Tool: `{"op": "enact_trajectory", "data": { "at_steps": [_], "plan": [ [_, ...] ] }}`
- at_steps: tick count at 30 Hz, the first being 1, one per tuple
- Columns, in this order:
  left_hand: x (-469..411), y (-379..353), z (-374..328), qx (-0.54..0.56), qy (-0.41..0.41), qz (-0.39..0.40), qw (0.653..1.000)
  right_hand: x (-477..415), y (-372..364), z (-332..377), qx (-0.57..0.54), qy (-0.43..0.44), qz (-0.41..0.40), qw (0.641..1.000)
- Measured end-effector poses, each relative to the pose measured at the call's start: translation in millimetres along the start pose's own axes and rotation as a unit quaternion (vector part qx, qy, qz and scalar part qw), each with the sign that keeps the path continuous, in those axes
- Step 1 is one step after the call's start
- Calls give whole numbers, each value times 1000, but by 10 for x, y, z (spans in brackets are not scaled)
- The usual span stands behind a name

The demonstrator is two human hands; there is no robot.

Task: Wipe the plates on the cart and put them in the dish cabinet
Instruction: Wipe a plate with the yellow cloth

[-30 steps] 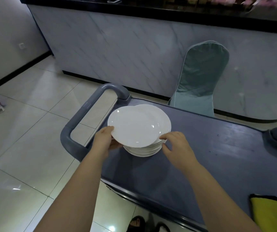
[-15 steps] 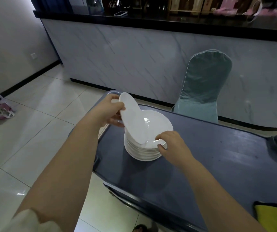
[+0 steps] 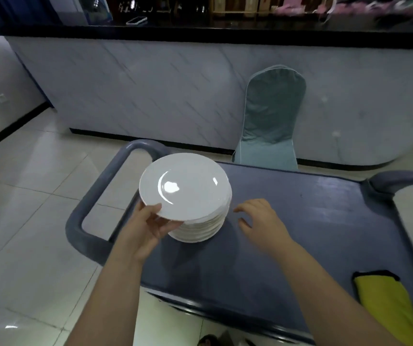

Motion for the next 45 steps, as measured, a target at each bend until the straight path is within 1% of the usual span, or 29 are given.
{"op": "enact_trajectory", "data": {
  "at_steps": [5, 9, 14, 16, 19, 22, 24, 26, 28, 30, 33, 34, 35, 36, 37, 38, 39, 40, 41, 43, 44, 45],
  "plan": [
    [-175, -655, 437, 13, 63, 113, 991, 461, 327, -409, 16, -65, -50, 997],
    [-259, -1354, 836, -16, 109, 167, 980, 1030, 587, -801, 10, -168, -86, 982],
    [-240, -2090, 1435, -46, 179, 219, 958, 1764, 892, -1116, 50, -280, -104, 953],
    [-212, -2315, 1651, -57, 203, 229, 950, 1993, 1014, -1195, 89, -322, -95, 938],
    [-172, -2584, 1895, -65, 233, 236, 941, 2283, 1078, -1347, 149, -386, -57, 908],
    [-170, -2753, 2055, -70, 251, 236, 936, 2539, 1021, -1529, 149, -490, -17, 859],
    [-201, -2822, 2130, -74, 253, 237, 935, 2593, 949, -1617, 157, -509, -13, 846],
    [-243, -2865, 2184, -75, 248, 239, 936, 2574, 880, -1649, 183, -506, -28, 842],
    [-281, -2876, 2215, -70, 245, 240, 937, 2545, 817, -1675, 194, -493, -55, 846],
    [-317, -2848, 2222, -66, 241, 239, 938, 2530, 797, -1682, 197, -476, -67, 855],
    [-349, -2752, 2180, -78, 225, 230, 943, 2559, 869, -1716, 180, -434, -97, 878],
    [-353, -2711, 2159, -83, 218, 227, 946, 2564, 909, -1747, 145, -425, -126, 885],
    [-354, -2666, 2137, -89, 210, 225, 947, 2548, 958, -1759, 83, -426, -162, 886],
    [-349, -2617, 2111, -94, 203, 221, 949, 2511, 1015, -1757, 2, -422, -214, 881],
    [-339, -2573, 2084, -99, 200, 217, 950, 2463, 1096, -1736, -74, -402, -284, 867],
    [-327, -2524, 2063, -102, 198, 213, 951, 2379, 1185, -1685, -132, -366, -347, 853],
    [-310, -2475, 2041, -107, 196, 214, 951, 2242, 1265, -1584, -170, -323, -383, 848],
    [-288, -2432, 2022, -111, 193, 219, 950, 2075, 1301, -1469, -190, -279, -387, 858],
    [-255, -2399, 1998, -112, 189, 227, 949, 1879, 1298, -1342, -195, -235, -361, 881],
    [-176, -2359, 1935, -106, 176, 255, 945, 1433, 1148, -1101, -153, -162, -245, 944],
    [-138, -2345, 1898, -104, 162, 272, 943, 1213, 1040, -1014, -112, -116, -189, 969],
    [-111, -2326, 1863, -101, 148, 281, 943, 992, 937, -946, -76, -74, -143, 984]
  ]
}}
Point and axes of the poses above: each hand's wrist, its own x-axis away from the middle knuckle, its own y-axis out of the back of the hand, z = x × y, the point moved 3 cm from there along -x, towards the middle knuckle, and after that the axes turned 15 degrees about -x, right-handed, at the moved point
